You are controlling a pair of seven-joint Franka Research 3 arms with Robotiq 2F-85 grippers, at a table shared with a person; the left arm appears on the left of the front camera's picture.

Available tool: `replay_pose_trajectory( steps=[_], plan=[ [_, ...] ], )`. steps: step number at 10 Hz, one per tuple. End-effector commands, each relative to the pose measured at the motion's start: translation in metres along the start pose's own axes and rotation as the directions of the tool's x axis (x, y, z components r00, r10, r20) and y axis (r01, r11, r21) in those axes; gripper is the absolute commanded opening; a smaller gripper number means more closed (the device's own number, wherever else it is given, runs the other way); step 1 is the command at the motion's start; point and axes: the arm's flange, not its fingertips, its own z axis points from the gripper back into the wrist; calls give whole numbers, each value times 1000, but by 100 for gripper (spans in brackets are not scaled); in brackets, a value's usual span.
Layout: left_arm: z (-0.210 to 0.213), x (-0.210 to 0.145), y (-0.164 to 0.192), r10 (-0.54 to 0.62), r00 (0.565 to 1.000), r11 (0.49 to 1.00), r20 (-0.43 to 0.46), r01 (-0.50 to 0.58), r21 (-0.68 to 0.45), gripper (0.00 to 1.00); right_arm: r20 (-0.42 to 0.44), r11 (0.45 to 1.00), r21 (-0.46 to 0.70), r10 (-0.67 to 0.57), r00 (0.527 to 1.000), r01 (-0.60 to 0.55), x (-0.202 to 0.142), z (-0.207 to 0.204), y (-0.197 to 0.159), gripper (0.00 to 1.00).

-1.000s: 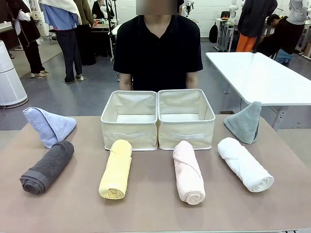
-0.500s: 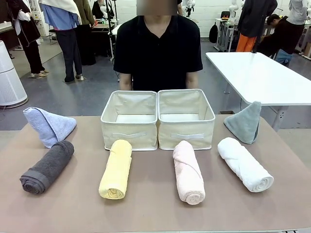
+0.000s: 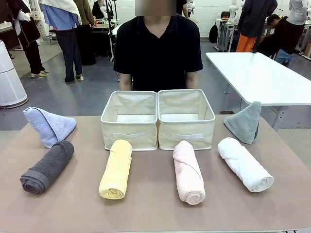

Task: Sort the towels based on their folding style.
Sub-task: Pick up one triangle-folded towel and place it in the left Fabric basket.

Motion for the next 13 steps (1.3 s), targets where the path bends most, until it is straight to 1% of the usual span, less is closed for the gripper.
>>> replay_pose_trajectory(
  steps=[1,13],
  plan=[
    [1,-1,1,-20,1000,1000,7,20,-10,100,12,999,24,21,1000,-21,2,0,-2,100],
    [1,-1,1,-20,1000,1000,7,20,-10,100,12,999,24,21,1000,-21,2,0,-2,100]
  ],
)
